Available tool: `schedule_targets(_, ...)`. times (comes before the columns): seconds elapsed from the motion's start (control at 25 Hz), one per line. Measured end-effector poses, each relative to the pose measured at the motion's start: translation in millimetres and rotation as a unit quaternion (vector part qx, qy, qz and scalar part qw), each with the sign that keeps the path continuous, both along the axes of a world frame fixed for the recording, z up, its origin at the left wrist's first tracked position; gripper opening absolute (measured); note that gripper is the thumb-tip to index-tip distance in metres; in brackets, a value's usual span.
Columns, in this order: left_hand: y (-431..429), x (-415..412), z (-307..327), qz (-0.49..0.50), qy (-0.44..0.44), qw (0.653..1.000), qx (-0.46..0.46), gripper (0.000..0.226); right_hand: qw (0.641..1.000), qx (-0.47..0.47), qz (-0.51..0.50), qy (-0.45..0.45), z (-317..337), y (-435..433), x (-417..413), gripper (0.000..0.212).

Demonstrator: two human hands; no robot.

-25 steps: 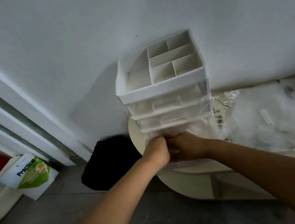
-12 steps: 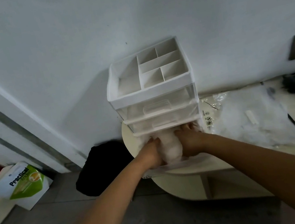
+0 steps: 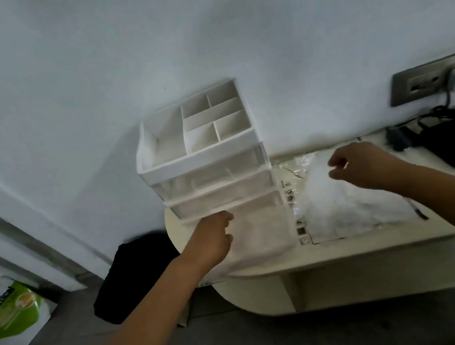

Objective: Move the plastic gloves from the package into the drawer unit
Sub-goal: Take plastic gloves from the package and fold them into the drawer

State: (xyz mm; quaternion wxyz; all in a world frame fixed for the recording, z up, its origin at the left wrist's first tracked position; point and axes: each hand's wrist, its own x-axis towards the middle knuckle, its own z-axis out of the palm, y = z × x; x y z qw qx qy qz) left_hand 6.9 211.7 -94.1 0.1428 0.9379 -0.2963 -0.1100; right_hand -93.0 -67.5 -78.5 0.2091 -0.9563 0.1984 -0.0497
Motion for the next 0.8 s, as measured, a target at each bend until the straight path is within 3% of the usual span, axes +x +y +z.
schedule_targets(0.08,-19,-15,12,0.005,-0.053,0.997,-0.059,0.015,0.994,-0.016,-0.085,0.067,-11,-34,-16,0.058)
schedule_targets(0.2,-58,-40,20,-0.022,-0.076,0.989,-0.122,0.026,0.975,0.049,-0.148,0.155,-28,-56,-37,0.073)
schedule_targets(0.36,-117,-66,0,-0.075,-0.006,0.981,-0.176,0.026,0.956,0.226,-0.181,0.045,-44,-65,-51,0.032)
schedule_targets(0.4,-132,-70,-8,-0.085,0.013,0.982,-0.17,0.028,0.951,0.255,-0.172,0.022,-45,-67,-54,0.02)
schedule_targets(0.56,-173,-74,-48,-0.091,0.033,0.995,-0.026,0.059,0.941,0.322,-0.101,-0.024,-37,-77,-64,0.029)
schedule_targets(0.64,-180,-74,-67,-0.079,0.035,0.996,0.022,0.07,0.935,0.335,-0.118,-0.01,-39,-82,-66,0.02)
schedule_targets(0.72,-181,-75,-79,-0.075,0.024,0.997,0.026,0.073,0.937,0.317,-0.14,0.043,-42,-83,-69,0.036)
schedule_targets(0.8,-181,-78,-84,-0.072,0.011,0.997,0.02,0.072,0.955,0.23,-0.135,0.131,-41,-83,-70,0.055)
